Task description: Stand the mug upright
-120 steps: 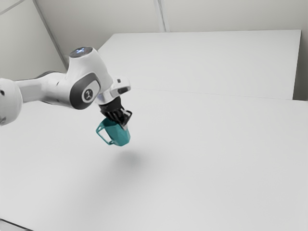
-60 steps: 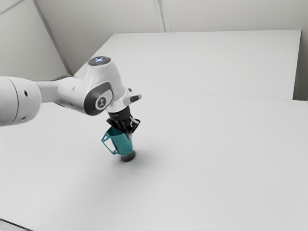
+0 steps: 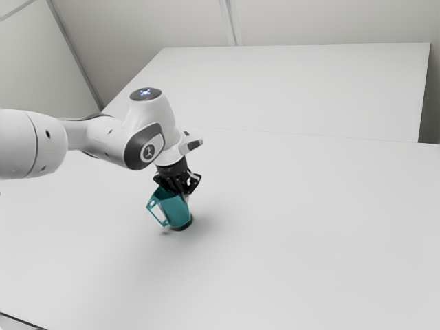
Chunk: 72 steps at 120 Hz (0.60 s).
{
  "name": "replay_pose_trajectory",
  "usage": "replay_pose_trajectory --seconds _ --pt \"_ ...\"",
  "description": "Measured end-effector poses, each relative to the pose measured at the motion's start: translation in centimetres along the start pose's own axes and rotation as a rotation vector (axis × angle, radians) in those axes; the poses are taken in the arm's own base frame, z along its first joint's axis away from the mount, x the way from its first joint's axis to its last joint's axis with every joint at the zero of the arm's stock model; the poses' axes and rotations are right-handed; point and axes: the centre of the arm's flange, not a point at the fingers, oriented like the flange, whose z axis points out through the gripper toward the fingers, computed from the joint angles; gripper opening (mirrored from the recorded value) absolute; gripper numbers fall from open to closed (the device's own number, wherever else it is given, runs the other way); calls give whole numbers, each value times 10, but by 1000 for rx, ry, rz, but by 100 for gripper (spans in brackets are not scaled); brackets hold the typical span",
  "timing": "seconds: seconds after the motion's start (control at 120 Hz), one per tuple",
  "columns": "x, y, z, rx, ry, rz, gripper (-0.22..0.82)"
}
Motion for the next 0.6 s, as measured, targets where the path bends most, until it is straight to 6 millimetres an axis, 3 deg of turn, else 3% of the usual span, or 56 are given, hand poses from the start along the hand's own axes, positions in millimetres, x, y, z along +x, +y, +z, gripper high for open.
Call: replay_pose_trajectory --seconds 0.067,0.233,0.367,0.6 --pt "0 2 2 0 1 -4 -15" --pt "1 4 5 -4 0 -10 14" --pt "2 4 2 -8 9 -15 32" --pt "5 7 -21 -21 44 -14 49"
